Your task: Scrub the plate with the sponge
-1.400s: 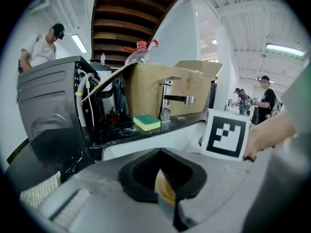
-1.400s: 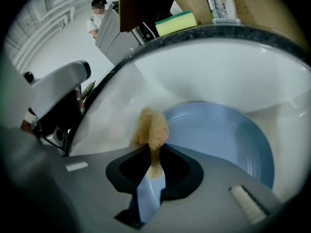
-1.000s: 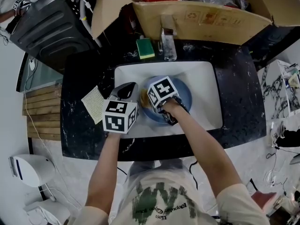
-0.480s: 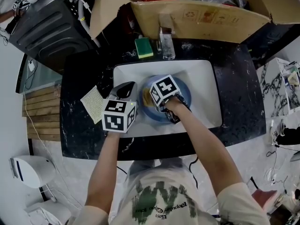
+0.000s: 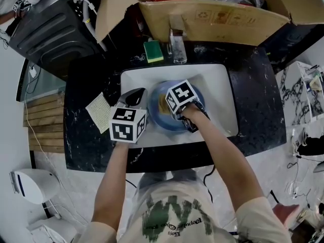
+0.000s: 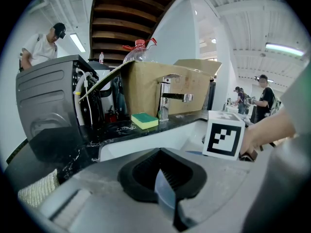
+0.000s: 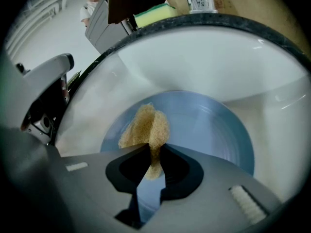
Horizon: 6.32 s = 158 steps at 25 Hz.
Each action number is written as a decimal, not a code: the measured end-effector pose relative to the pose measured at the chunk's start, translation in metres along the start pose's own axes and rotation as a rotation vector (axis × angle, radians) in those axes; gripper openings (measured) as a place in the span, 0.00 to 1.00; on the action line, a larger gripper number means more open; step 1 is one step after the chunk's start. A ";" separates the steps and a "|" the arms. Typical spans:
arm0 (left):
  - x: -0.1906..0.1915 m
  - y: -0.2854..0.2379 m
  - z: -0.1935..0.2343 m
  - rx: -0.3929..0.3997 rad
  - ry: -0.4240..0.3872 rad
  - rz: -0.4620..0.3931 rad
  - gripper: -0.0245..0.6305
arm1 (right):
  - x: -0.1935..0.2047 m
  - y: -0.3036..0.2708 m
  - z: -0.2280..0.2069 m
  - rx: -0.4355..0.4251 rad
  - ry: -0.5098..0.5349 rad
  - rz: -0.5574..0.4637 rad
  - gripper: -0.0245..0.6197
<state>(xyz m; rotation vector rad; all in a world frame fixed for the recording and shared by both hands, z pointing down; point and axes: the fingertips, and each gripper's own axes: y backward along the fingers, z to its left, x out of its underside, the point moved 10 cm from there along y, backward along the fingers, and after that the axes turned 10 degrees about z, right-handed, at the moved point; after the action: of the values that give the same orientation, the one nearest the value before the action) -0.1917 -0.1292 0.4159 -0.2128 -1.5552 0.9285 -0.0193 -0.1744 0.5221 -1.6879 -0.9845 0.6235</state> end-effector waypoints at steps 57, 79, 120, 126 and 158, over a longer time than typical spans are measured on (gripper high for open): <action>-0.002 0.000 -0.009 0.004 -0.011 0.000 0.04 | 0.035 0.037 -0.071 0.263 -0.018 0.097 0.13; -0.001 -0.001 -0.004 -0.007 0.021 -0.005 0.04 | 0.001 0.033 -0.006 -0.041 -0.026 -0.035 0.13; 0.001 -0.001 0.004 -0.016 0.037 0.008 0.04 | 0.001 -0.009 0.030 -0.111 0.104 0.114 0.13; 0.001 -0.001 0.005 -0.017 0.037 0.009 0.04 | 0.006 -0.008 0.026 -0.125 0.111 0.154 0.13; -0.002 -0.005 -0.009 -0.012 0.019 0.011 0.04 | 0.037 0.010 -0.016 -0.090 0.151 0.302 0.13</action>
<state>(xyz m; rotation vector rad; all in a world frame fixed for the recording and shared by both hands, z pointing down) -0.1815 -0.1304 0.4172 -0.2389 -1.5437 0.9236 0.0159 -0.1522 0.5197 -1.9529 -0.6638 0.6440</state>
